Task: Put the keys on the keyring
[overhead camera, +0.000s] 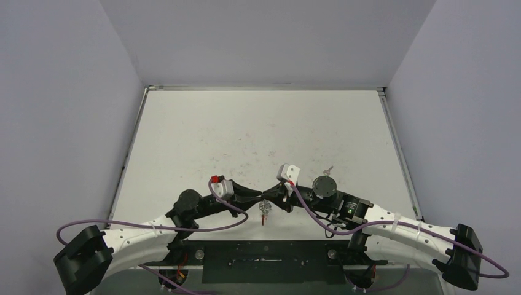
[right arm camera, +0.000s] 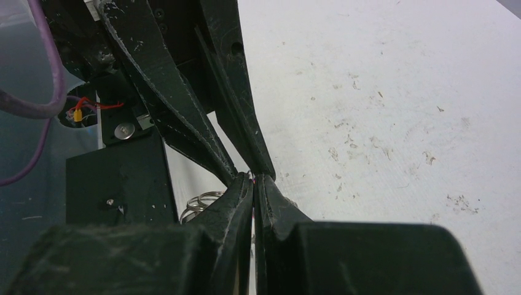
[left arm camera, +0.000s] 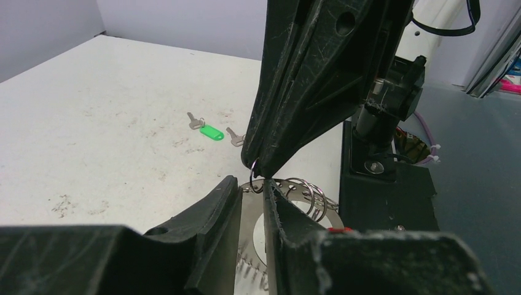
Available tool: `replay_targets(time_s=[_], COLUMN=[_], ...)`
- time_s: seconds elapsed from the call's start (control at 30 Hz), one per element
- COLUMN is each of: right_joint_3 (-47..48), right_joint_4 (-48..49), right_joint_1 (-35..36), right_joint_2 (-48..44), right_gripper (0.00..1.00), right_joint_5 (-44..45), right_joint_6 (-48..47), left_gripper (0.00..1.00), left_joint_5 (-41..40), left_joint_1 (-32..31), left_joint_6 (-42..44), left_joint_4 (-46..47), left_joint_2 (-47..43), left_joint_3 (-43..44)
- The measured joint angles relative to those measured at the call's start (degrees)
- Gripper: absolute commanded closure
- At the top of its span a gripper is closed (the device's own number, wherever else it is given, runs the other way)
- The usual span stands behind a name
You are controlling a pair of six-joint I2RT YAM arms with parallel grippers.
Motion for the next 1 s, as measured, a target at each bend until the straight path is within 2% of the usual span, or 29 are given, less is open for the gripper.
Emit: replay_targets(time_s=[0.2, 0.43, 0.5, 0.53, 0.57, 0.63, 0.7, 0.83, 1.0], right_joint_3=[0.00, -0.37, -0.37, -0.37, -0.37, -0.39, -0.72, -2.32, -3.26], right_joint_4=[0.26, 0.22, 0.22, 0.22, 0.22, 0.55, 1.46, 3.74, 5.03], right_joint_1=[-0.07, -0.09, -0.09, -0.09, -0.09, -0.09, -0.07, -0.07, -0.07], right_joint_2=[0.22, 0.24, 0.22, 0.22, 0.20, 0.04, -0.66, -4.15, -9.16], right_gripper=[1.00, 1.00, 0.83, 0.71, 0.53, 0.30, 0.16, 0.01, 0.00], right_joint_5=[0.00, 0.09, 0.33, 0.55, 0.79, 1.57, 2.49, 4.98, 10.40], right_joint_6=[0.13, 0.07, 0.13, 0.22, 0.57, 1.51, 2.34, 4.11, 6.27], left_gripper=[0.99, 1.00, 1.00, 1.00, 1.00, 1.00, 1.00, 1.00, 1.00], left_joint_5=[1.40, 2.10, 2.05, 2.05, 2.08, 2.14, 2.08, 1.77, 0.28], left_joint_1=[-0.20, -0.15, -0.15, -0.15, -0.15, -0.22, -0.42, -0.46, -0.46], left_joint_6=[0.61, 0.85, 0.85, 0.85, 0.87, 1.05, 1.29, 1.88, 2.80], left_joint_4=[0.96, 0.81, 0.68, 0.46, 0.20, -0.70, -1.75, -5.42, -11.39], left_joint_2=[1.90, 2.40, 2.32, 2.12, 1.81, 1.05, 0.09, -2.86, -7.48], left_joint_3=[0.57, 0.61, 0.61, 0.61, 0.61, 0.61, 0.61, 0.61, 0.61])
